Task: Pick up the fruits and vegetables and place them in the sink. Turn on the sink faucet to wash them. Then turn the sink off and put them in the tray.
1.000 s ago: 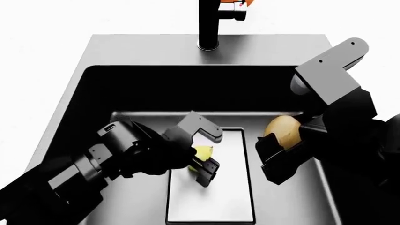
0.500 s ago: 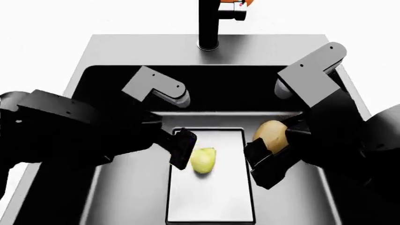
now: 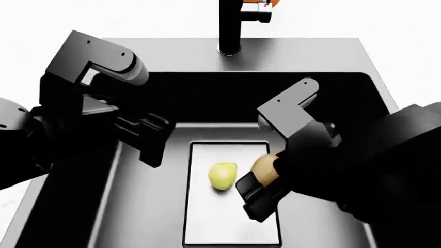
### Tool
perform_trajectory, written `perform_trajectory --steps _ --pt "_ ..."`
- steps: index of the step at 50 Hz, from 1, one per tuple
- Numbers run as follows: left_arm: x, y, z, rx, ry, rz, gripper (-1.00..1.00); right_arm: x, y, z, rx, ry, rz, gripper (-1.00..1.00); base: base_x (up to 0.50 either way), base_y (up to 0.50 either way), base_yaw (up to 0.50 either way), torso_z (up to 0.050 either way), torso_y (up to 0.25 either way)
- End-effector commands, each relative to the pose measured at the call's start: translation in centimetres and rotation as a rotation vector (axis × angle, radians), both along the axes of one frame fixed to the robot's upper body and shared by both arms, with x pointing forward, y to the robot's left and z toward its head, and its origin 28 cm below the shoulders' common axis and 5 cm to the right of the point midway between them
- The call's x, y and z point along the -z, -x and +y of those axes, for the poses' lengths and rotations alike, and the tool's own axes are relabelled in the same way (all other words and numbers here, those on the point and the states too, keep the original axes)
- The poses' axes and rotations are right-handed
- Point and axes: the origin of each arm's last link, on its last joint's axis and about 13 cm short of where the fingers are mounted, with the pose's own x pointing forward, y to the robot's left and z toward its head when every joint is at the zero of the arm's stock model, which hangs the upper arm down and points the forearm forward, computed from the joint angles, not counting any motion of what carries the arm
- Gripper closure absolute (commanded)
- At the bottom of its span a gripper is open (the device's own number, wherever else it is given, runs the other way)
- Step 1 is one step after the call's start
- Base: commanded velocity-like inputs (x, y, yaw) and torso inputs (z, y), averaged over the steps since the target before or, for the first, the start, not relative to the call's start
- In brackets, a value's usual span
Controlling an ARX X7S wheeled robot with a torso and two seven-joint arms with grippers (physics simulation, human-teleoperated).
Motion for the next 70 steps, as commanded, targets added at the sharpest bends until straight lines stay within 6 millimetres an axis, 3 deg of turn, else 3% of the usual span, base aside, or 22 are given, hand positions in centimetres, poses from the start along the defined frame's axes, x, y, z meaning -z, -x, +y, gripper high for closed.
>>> perform_trajectory --steps 1,21,47,61,70 --pt "-0.2 0.4 0.5 -0.015 0.000 -0.012 -1.00 3.1 -1.1 1.2 -0.010 0.016 0.054 1.00 0.00 0.00 0.00 0.000 0.000" --pt "0.1 0.3 0.3 0.002 -0.004 -0.005 -1.00 7.6 -2.8 3.2 0.028 0.042 0.080 1.00 0.00 0.00 0.00 0.000 0.000" --pt "0.5 0.2 0.4 0.004 -0.010 -0.002 -1.00 9.2 -3.3 4.7 0.015 0.057 0.071 1.00 0.00 0.00 0.00 0.000 0.000" --pt "0.7 0.1 0.3 0.004 -0.012 0.001 -1.00 11.3 -4.1 4.6 0.032 0.082 0.102 1.00 0.00 0.00 0.00 0.000 0.000" --pt "0.8 0.0 0.4 0.001 -0.009 0.003 -1.00 11.2 -4.1 4.5 0.033 0.075 0.107 1.00 0.00 0.00 0.00 0.000 0.000"
